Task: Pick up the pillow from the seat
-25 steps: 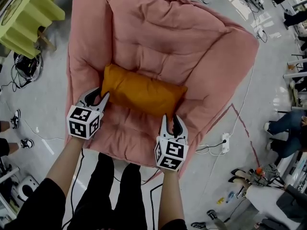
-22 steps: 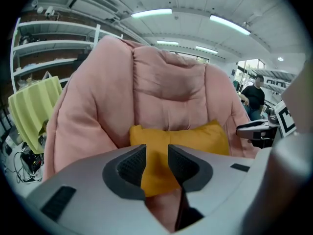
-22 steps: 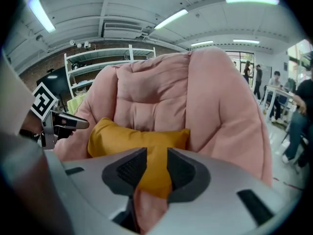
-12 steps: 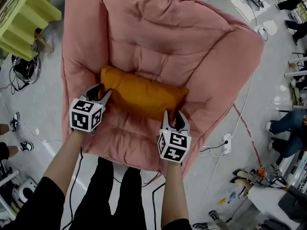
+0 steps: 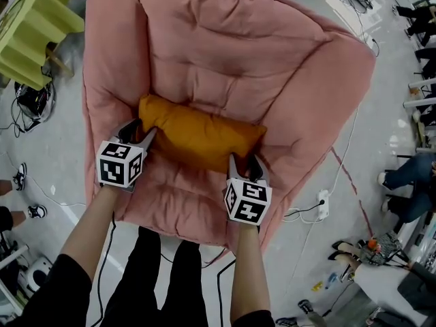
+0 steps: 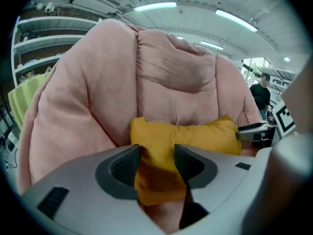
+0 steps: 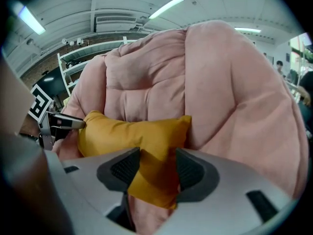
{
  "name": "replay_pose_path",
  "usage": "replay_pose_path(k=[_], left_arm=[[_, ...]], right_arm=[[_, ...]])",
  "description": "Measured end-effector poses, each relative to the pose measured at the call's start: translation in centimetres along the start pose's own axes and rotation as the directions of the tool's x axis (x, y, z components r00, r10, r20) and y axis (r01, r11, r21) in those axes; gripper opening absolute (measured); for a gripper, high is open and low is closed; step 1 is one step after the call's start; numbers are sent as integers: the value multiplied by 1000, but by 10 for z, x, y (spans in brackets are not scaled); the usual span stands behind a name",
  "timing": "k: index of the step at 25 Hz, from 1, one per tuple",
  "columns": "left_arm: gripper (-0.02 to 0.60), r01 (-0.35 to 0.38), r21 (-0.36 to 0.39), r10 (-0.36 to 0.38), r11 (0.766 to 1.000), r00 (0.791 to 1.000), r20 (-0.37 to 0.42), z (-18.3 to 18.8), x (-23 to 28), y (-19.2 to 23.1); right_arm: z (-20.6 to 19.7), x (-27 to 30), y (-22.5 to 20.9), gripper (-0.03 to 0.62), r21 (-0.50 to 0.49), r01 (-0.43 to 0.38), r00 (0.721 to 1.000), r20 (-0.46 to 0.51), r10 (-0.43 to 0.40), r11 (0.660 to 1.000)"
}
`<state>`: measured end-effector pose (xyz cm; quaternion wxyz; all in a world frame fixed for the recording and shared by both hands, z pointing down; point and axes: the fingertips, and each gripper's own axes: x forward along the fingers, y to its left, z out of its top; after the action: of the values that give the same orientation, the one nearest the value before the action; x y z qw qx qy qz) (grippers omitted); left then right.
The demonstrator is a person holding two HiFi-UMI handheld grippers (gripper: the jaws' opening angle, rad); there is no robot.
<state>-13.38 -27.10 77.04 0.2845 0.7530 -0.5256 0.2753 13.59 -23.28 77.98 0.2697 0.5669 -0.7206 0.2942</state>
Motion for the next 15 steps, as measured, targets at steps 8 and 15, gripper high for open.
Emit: replay_pose_path(k=[8,15], left_arm=[[261,35,-62,-37,997,999,-26,-7,9,8],[265,56,-73,-60,996,997,-55,-11,18,6]], right_arm=[[-7,12,-6,257,34,-19,999,-36,20,999],[-13,22,-11,282,54,-43,996,-76,48,998]])
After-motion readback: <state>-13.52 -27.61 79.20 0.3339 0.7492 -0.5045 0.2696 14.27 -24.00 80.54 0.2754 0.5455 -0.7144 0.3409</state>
